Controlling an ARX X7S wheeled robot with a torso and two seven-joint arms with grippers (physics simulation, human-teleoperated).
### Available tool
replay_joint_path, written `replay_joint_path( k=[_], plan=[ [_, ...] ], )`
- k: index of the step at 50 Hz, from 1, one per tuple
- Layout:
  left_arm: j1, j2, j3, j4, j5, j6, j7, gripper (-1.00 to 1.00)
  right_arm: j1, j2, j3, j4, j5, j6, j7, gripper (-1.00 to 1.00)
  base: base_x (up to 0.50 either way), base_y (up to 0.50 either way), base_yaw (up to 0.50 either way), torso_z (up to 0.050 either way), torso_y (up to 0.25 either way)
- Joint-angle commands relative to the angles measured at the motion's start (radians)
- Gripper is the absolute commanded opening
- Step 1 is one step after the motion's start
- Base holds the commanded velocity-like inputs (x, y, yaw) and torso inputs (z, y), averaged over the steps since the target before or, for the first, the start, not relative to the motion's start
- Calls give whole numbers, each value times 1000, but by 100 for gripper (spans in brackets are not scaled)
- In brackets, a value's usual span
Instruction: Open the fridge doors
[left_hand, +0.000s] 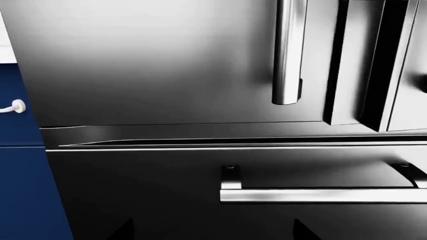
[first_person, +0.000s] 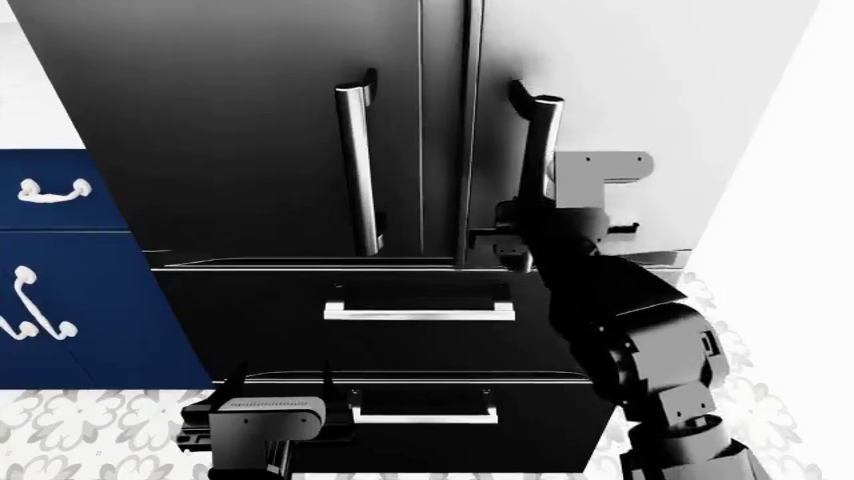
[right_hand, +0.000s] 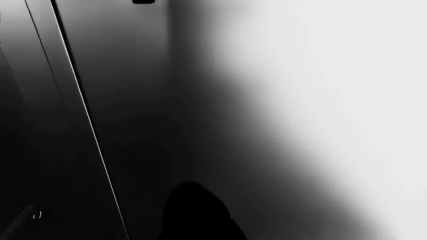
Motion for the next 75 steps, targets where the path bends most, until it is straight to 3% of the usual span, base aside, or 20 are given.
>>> replay_joint_path(
  k=[1,25,47,48,60,75],
  plan=[
    [-1,-3,5,-1,-3,2,-5,100,-109,50,54,-238,-29,44,23,-100,0,0,0,0,10],
    [-1,-10,14,1,-7,2,-18,100,-362,129,213,-576,73,-24,42,-100,-1,0,-1,1,3],
    [-2,-17,23,3,-11,2,-28,100,-624,135,394,-845,120,-166,94,-100,-2,0,0,1,5],
    [-2,-17,23,3,-11,2,-29,100,-639,136,394,-863,109,-178,98,100,0,0,0,0,11],
    [-2,-21,29,1,-13,4,-34,100,-772,102,486,-1056,78,-300,164,100,0,0,0,0,0],
    [-4,-25,36,1,-18,5,-40,100,-792,145,523,-1202,122,-270,220,100,0,0,0,0,0]
  ],
)
